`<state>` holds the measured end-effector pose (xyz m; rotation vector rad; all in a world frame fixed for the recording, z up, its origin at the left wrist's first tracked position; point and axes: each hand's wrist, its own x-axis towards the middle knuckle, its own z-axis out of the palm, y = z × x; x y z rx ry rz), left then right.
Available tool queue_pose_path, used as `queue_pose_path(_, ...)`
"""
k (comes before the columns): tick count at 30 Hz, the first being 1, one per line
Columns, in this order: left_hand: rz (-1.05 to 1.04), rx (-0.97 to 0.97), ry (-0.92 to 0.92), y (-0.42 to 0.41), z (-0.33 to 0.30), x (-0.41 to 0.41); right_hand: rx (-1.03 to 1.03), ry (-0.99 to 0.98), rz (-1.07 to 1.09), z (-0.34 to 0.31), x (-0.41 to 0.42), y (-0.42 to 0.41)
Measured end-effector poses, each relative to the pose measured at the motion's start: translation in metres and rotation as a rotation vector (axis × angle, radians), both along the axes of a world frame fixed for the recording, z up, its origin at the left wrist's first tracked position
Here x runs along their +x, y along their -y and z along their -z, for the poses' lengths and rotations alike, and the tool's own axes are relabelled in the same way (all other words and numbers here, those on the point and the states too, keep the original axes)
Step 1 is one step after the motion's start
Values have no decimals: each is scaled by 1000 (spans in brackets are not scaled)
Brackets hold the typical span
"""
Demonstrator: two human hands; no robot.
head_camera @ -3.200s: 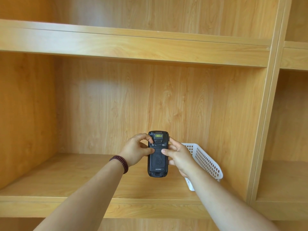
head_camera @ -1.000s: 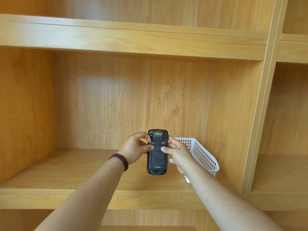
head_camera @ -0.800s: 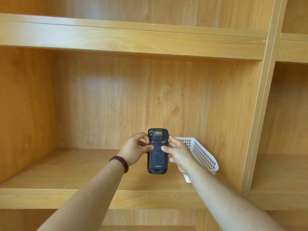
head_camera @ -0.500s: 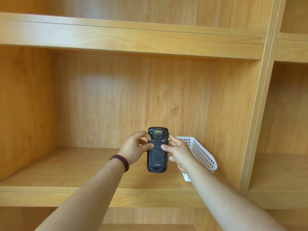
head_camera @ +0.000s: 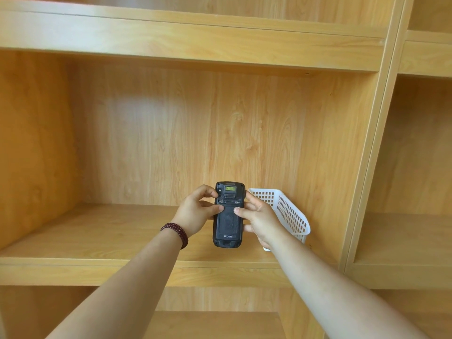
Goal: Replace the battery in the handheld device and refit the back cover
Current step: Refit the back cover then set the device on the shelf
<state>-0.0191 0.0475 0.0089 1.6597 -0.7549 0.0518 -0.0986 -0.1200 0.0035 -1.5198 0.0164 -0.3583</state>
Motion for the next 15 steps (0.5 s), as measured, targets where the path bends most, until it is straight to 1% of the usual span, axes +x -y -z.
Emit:
queue_pose_path(4, 25, -100, -91, 2, -2, -6, -4, 6, -5, -1, -1, 2)
queue_pose_path(6, 64, -132, -193, 0, -3, -6, -8, 5, -8, -1, 0, 3)
queue_pose_path(9, 112, -28, -310, -3, -4, -7, -8, 1, -15, -1, 1, 3)
queue_pose_path(11, 112, -13, -319, -2, -4, -9, -4, -2, -15, 0, 3, 2)
queue_pose_path(15, 62, -60, -307, -2, -4, -9, 0, -18, -30, 3, 6, 0)
